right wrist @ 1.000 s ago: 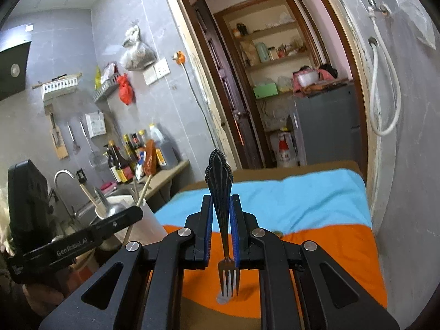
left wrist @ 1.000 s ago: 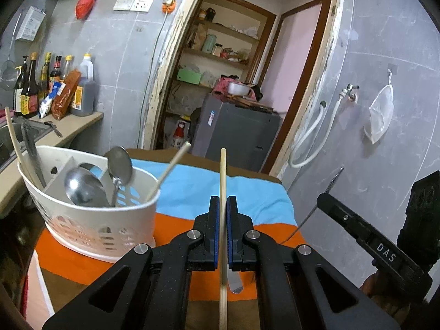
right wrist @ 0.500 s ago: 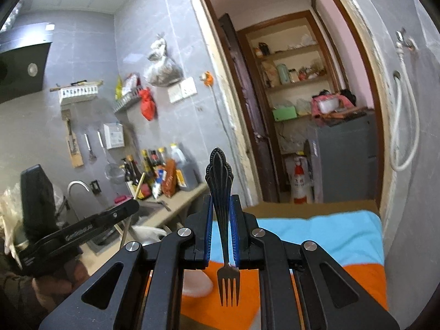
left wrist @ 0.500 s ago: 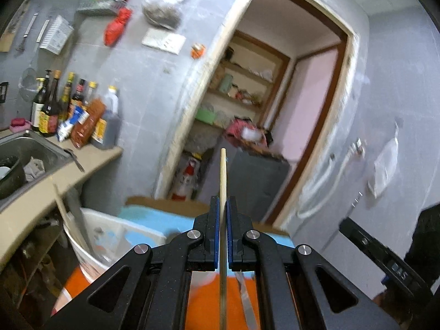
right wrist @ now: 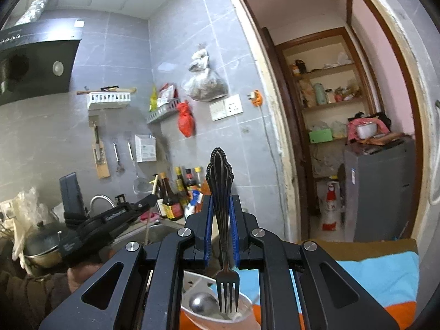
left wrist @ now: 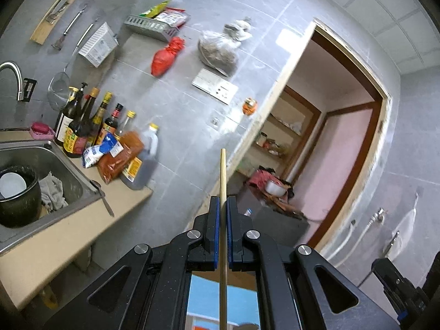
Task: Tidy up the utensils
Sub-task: 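Lower the chopstick and fork into the white holder and open both tools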
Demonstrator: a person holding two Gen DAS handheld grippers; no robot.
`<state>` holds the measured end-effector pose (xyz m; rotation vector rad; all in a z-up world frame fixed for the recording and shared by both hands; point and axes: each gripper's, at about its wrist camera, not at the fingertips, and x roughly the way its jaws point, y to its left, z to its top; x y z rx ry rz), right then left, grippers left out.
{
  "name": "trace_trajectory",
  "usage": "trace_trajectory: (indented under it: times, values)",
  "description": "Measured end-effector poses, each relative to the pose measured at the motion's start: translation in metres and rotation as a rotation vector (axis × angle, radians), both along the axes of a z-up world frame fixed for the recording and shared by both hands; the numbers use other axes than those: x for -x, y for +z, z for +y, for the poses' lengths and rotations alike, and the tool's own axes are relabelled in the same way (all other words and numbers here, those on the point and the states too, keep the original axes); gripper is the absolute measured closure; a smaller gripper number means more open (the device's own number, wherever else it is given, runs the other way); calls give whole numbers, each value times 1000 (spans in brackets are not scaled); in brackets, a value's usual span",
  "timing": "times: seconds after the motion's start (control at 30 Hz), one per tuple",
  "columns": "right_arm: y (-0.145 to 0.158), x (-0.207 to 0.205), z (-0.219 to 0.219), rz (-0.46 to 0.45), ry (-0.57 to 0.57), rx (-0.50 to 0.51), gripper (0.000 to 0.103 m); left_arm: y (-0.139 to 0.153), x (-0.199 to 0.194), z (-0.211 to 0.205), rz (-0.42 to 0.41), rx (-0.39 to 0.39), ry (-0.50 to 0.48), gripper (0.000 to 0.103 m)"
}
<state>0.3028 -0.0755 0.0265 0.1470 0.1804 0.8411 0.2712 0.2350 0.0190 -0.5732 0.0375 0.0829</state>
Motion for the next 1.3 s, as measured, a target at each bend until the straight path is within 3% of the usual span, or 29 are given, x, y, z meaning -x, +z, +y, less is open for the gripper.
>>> trace_trajectory:
  times: [0.23,0.47,0.63,0.83,1.3]
  values:
    - [-28,-14,23,36,-17,26,93,-26,-14,7,-4,-20,46,101]
    - [-64,-20,32,73,-42,48,93,-47,-16,-9,-49,-133,88,101]
    - [-80,-20,32,92,-60,59,93,-56,-15,-14,-75,-161,121,101]
    - [-81,-17,31,80,-75,57,93,-60,-11,-14,-92,-176,159,101]
    - [-81,-8,27,28,-96,69,93,-67,-6,-43,-128,-297,206,100]
